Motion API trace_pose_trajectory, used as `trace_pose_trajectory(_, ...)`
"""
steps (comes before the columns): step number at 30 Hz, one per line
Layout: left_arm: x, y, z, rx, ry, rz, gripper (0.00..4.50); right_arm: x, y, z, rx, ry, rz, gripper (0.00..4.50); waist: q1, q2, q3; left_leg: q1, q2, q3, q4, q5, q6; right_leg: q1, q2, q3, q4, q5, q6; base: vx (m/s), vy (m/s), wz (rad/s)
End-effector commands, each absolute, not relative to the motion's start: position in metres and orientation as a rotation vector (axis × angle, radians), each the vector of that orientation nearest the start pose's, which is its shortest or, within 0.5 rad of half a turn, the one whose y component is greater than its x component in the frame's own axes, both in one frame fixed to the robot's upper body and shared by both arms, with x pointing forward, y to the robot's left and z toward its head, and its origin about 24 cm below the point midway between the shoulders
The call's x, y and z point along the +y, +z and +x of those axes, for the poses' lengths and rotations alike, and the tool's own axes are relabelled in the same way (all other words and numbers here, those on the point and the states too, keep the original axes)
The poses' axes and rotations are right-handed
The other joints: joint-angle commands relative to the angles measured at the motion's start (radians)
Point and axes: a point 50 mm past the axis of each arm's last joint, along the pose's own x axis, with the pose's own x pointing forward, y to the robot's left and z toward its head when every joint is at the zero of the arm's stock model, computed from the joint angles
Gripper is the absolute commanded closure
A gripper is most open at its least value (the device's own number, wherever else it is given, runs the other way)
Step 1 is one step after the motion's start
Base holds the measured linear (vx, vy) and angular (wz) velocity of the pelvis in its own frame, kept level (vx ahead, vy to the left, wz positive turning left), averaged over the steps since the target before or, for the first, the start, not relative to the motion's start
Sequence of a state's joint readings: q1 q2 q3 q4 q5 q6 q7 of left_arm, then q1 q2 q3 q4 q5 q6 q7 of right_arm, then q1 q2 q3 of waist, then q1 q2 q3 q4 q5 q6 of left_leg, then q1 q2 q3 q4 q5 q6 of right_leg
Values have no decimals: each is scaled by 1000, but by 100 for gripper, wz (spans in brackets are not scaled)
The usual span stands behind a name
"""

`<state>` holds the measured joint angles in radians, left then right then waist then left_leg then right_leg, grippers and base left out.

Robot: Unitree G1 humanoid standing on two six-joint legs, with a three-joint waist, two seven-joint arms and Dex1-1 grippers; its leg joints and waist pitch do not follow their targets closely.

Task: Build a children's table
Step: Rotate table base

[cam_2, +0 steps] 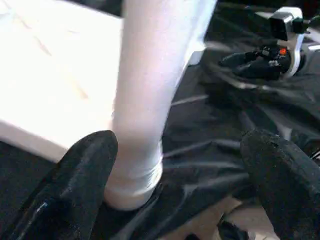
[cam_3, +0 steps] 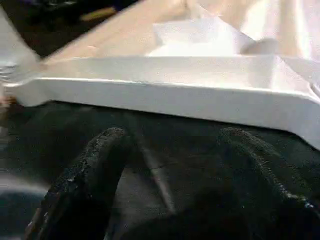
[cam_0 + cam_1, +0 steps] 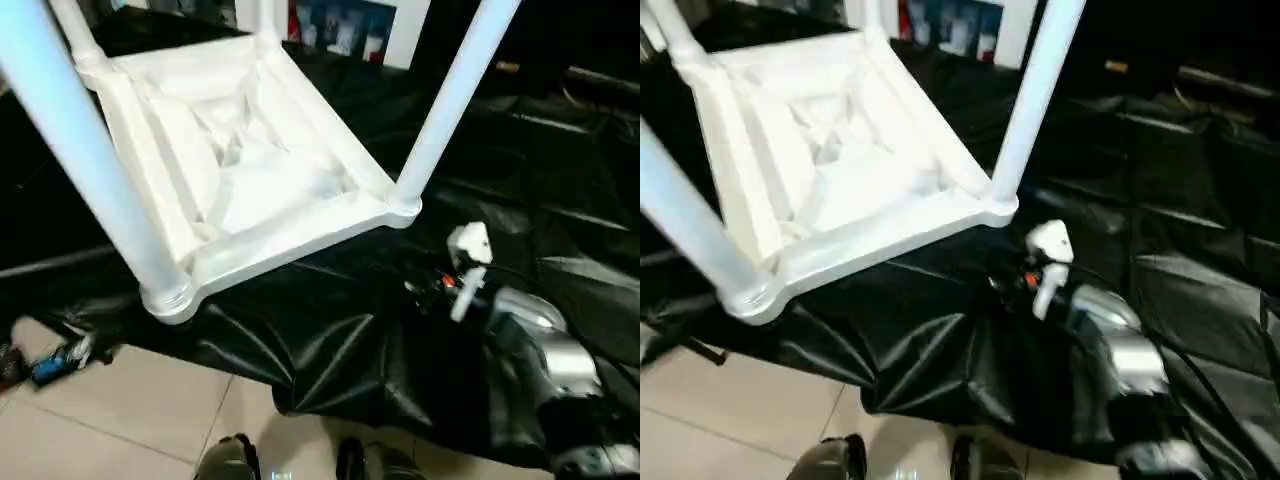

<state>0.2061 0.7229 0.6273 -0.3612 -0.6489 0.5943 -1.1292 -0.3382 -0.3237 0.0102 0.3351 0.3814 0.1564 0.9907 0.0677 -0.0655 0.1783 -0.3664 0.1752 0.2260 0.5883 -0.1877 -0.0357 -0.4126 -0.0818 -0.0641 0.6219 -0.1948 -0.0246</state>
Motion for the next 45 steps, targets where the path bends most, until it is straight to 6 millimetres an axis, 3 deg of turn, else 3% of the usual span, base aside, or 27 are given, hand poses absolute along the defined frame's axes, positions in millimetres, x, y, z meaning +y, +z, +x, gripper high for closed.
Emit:
trace_pose_trajectory(1,286,146,187,165,-793,32,8,-160,65,288,116,1068,151,118,14,37,-101,24,68,-36,-68,-127,50,53,-73,62,-55,-89,-304,0,0,0)
trace_pose_trajectory(5,272,141,203,128,-834,16,8,-155,67,281,128,1147,160,118,31,40,-109,21,67,-40,-65,-166,30,52,-75,63,-60,-154,-281,0,0,0)
trace_pose_trajectory(8,254,138,221,94,-887,-5,8,-151,68,276,139,1206,174,118,40,43,-110,31,67,-44,-70,-257,-9,44,-78,63,-80,-313,-235,0,0,0)
trace_pose_trajectory(9,251,136,226,92,-893,-1,8,-150,68,275,141,1219,179,118,46,43,-108,40,65,-43,-71,-297,-19,36,-76,64,-88,-369,-214,0,0,0)
trace_pose_trajectory(12,242,134,239,74,-913,-4,8,-150,68,272,150,1250,197,118,53,43,-117,45,66,-52,-74,-329,-36,39,-82,65,-96,-431,-178,0,0,0)
trace_pose_trajectory(15,231,134,250,60,-948,-26,8,-149,68,267,169,1288,207,118,62,45,-123,45,66,-53,-74,-325,-41,40,-81,64,-91,-394,-183,0,0,0)
trace_pose_trajectory(17,230,132,254,62,-947,-28,8,-149,68,266,174,1290,202,118,61,43,-127,33,67,-58,-76,-307,-39,49,-83,62,-85,-376,-186,0,0,0)
trace_pose_trajectory(19,228,125,267,73,-920,-29,8,-151,66,266,176,1273,193,118,62,52,-129,39,62,-54,-72,-305,-36,43,-80,62,-91,-369,-180,0,0,0)
trace_pose_trajectory(22,224,121,276,68,-914,-40,8,-152,65,265,177,1261,190,118,65,49,-139,30,63,-56,-71,-261,-25,52,-82,61,-83,-318,-182,0,0,0)
trace_pose_trajectory(25,220,122,284,54,-917,-54,8,-155,62,266,186,1217,157,118,68,55,-148,26,63,-57,-67,-232,-18,56,-81,58,-75,-254,-199,0,0,0)
trace_pose_trajectory(26,218,122,287,54,-916,-53,8,-156,61,267,186,1191,141,118,67,64,-149,26,61,-56,-66,-223,-19,54,-78,56,-73,-219,-210,0,0,0)
trace_pose_trajectory(27,217,122,290,52,-918,-49,8,-157,60,268,186,1176,137,118,66,60,-153,23,60,-57,-64,-210,-17,58,-77,55,-68,-183,-219,0,0,0)
trace_pose_trajectory(28,215,122,291,51,-927,-51,8,-158,60,267,186,1172,144,118,67,67,-152,23,59,-57,-64,-208,-16,57,-77,55,-68,-173,-222,0,0,0)
trace_pose_trajectory(31,203,123,293,46,-990,-59,8,-158,60,262,189,1178,149,118,67,65,-152,18,60,-57,-62,-199,2,61,-76,54,-66,-133,-238,0,0,0)
trace_pose_trajectory(35,172,120,291,62,-1144,-81,8,-162,53,264,212,1086,98,118,67,76,-153,14,60,-55,-59,-184,18,59,-76,54,-67,-127,-247,0,0,0)
trace_pose_trajectory(37,165,119,290,70,-1179,-80,8,-163,50,267,222,1049,80,118,65,77,-148,17,59,-55,-62,-216,8,56,-76,54,-78,-216,-227,0,0,0)
trace_pose_trajectory(38,138,112,288,89,-1284,-92,8,-173,42,282,241,834,23,118,64,81,-144,19,61,-57,-65,-231,-1,53,-80,56,-84,-261,-214,0,0,0)
trace_pose_trajectory(40,129,110,287,92,-1314,-99,8,-176,40,287,243,760,10,118,61,78,-145,28,58,-55,-65,-251,-22,49,-78,55,-92,-312,-205,0,0,0)
trace_pose_trajectory(41,117,107,287,93,-1354,-104,8,-179,37,292,243,684,10,118,64,84,-145,31,58,-55,-63,-249,-22,45,-80,58,-92,-309,-203,0,0,0)
trace_pose_trajectory(42,105,106,288,92,-1381,-106,8,-180,36,296,242,636,14,118,59,86,-146,23,57,-56,-64,-239,-21,52,-77,57,-90,-291,-201,0,0,0)
trace_pose_trajectory(43,99,105,289,91,-1398,-106,8,-179,36,297,242,617,14,118,58,81,-148,21,56,-56,-64,-225,-14,55,-76,57,-89,-272,-198,0,0,0)
trace_pose_trajectory(45,83,104,290,88,-1446,-104,8,-175,33,301,241,592,-4,118,56,92,-154,10,52,-57,-58,-180,6,62,-76,55,-79,-201,-207,0,0,0)
